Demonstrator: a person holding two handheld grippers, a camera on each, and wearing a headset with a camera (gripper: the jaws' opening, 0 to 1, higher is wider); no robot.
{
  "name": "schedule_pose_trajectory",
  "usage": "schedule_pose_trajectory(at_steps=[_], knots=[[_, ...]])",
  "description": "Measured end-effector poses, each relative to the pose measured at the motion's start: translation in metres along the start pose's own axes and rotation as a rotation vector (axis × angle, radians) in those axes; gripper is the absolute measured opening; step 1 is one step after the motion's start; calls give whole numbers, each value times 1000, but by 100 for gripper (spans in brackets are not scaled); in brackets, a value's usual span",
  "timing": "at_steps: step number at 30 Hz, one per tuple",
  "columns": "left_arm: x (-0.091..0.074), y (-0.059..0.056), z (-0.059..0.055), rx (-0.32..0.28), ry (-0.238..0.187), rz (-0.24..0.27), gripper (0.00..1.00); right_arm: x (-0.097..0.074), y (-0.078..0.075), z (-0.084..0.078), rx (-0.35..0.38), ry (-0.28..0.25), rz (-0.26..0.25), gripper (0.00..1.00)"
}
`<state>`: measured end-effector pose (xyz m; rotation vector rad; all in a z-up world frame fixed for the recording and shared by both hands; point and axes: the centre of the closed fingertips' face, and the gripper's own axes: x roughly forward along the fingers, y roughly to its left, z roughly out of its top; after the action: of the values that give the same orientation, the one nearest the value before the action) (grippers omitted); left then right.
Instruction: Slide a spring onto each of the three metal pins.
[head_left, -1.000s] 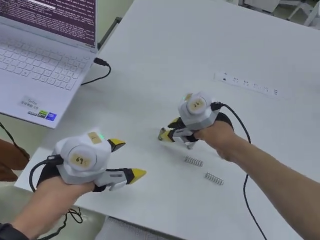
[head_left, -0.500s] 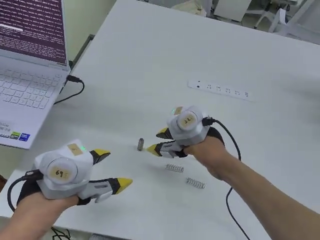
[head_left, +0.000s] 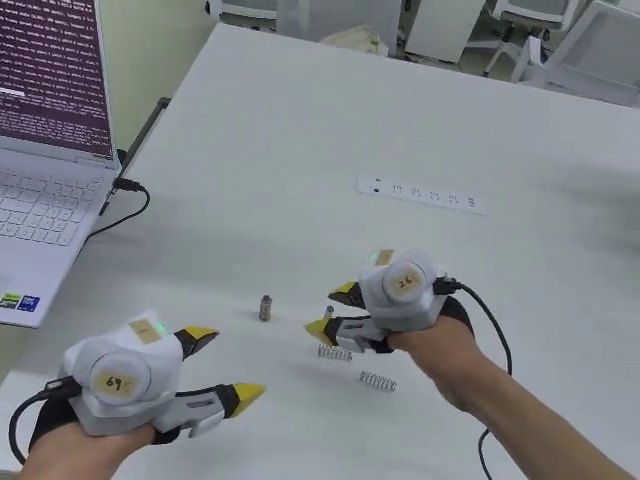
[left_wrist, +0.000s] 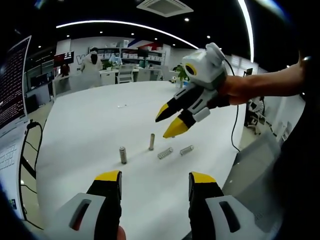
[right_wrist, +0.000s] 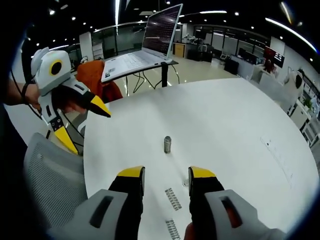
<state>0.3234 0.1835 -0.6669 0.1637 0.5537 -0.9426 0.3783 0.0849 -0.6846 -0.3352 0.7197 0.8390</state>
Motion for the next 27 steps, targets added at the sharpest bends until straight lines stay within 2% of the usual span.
schedule_pose_trajectory(at_steps=[10, 13, 16, 18, 24, 27], knots=[[-1, -6, 0, 14, 20, 6, 50, -28, -7, -14, 98, -71, -67, 36], [-2, -5, 0, -7, 13, 21, 50, -42, -11, -23, 120, -89, -86, 37], [-2, -4, 0, -17, 13, 28, 50, -52, -16, -34, 127, -80, -104, 40], [-3, -3, 0, -10, 15, 33, 50, -60, -20, -41, 143, -75, -117, 41], [-3, 4, 5, -20, 4, 52, 52, -84, -24, -50, 190, -105, -146, 42], [-3, 10, 9, -22, -1, 67, 53, -95, -25, -56, 238, -119, -157, 45]])
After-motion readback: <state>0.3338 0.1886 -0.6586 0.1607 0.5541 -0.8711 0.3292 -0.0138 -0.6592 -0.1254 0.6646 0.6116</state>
